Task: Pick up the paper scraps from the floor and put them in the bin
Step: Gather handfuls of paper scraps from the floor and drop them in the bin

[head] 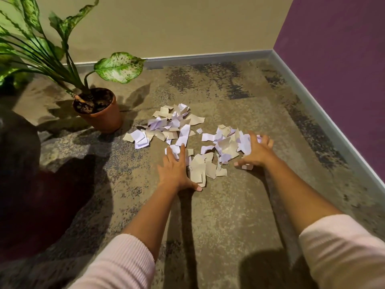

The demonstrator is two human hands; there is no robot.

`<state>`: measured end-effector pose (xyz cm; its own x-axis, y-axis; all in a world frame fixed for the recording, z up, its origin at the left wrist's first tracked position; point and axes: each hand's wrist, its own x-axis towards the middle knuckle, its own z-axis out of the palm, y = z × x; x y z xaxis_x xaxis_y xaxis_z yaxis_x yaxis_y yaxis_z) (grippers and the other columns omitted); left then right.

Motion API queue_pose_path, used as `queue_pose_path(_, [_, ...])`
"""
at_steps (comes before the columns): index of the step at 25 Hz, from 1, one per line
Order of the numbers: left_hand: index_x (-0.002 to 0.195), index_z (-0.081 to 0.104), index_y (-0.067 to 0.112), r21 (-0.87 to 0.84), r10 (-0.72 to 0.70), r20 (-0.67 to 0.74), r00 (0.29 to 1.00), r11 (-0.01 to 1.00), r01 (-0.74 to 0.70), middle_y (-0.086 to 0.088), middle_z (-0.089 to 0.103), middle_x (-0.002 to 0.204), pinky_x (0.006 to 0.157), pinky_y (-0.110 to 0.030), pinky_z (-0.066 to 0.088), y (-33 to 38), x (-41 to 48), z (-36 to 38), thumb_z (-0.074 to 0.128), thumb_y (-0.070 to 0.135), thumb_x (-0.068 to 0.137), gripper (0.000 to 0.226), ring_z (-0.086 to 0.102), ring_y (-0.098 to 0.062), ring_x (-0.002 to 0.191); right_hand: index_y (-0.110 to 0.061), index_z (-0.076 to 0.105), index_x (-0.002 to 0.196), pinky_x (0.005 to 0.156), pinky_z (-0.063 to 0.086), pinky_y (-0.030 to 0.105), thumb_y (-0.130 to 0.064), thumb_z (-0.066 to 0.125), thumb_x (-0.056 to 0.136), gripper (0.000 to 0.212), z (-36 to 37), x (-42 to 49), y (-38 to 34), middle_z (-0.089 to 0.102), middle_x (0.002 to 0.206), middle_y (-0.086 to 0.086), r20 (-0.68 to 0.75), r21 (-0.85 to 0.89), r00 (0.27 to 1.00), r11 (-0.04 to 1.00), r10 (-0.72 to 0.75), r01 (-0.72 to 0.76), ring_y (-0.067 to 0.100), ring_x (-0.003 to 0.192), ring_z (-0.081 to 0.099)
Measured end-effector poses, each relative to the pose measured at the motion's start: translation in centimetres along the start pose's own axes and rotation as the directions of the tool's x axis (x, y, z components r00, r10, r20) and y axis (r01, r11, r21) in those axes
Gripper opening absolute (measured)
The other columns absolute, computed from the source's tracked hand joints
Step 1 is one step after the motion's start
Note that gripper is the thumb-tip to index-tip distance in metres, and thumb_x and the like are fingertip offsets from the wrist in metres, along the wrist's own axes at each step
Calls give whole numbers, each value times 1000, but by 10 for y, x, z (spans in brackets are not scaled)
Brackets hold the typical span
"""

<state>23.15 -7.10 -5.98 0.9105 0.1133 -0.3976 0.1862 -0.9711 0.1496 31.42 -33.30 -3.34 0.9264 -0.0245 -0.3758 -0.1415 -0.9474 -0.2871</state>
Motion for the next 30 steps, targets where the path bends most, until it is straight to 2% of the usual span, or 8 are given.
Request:
queue_pose_path(3, [152,-16,32,1,11,24,1000,1000,-12,-19,-6,161,112,-57,29,-3,15,-8,83,72,43,153,8,-40,145,-31,-11,153,116,12,55,-55,87,54,141,-4,17,15,-14,160,16,126,-67,988,994,94,-86,39,147,-13])
queue_pose_path(5, [154,-4,31,33,68,36,997,997,-69,-17,7,158,109,-55,30,-2,22,-11,82,72,45,145,12,-39,143,-33,-15,151,116,10,57,-59,87,52,145,-5,25,15,-16,160,16,165,-77,981,993,101,-89,40,146,-14])
queue_pose_path(8, [152,8,33,48,193,37,981,980,-194,-16,21,152,107,-52,33,1,28,-11,82,71,46,134,19,-37,138,-40,-9,151,114,15,59,-60,88,48,142,-4,31,2,-11,161,11,173,-14,985,1000,15,-13,39,146,-12])
queue_pose_path(11, [151,8,33,39,237,43,971,970,-239,-16,23,149,107,-52,33,6,30,-11,81,73,45,135,21,-38,136,-44,-1,150,114,13,62,-59,88,47,138,6,30,-21,-12,160,11,203,23,973,994,-112,110,37,145,-19])
queue_pose_path(15, [153,-3,34,61,242,48,969,968,-245,-19,24,147,106,-52,36,17,29,-13,78,77,43,144,22,-38,135,-46,-3,149,115,13,64,-60,88,46,138,20,20,-48,-12,159,14,282,-85,940,971,-191,222,40,144,-21])
queue_pose_path(18, [151,11,35,88,258,-3,966,963,-257,-19,32,142,103,-48,39,25,24,-11,79,73,49,128,28,-37,132,-47,3,148,112,19,66,-60,88,44,134,31,6,-62,-2,157,12,312,-120,917,947,-250,299,41,145,-11])
queue_pose_path(24, [134,48,21,-130,224,-8,975,966,-223,-12,40,125,96,-41,48,27,11,-11,86,46,61,85,48,-31,114,-35,41,131,105,37,54,-38,85,58,85,53,-25,-71,23,140,9,205,-67,922,935,-328,347,37,134,17])
queue_pose_path(30, [119,62,20,-178,231,-68,970,954,-240,-14,57,110,85,-37,48,19,-10,-18,66,24,81,38,55,-31,109,-24,61,116,100,44,38,-15,70,79,39,57,-50,-76,44,124,13,49,104,924,922,-380,374,36,122,44])
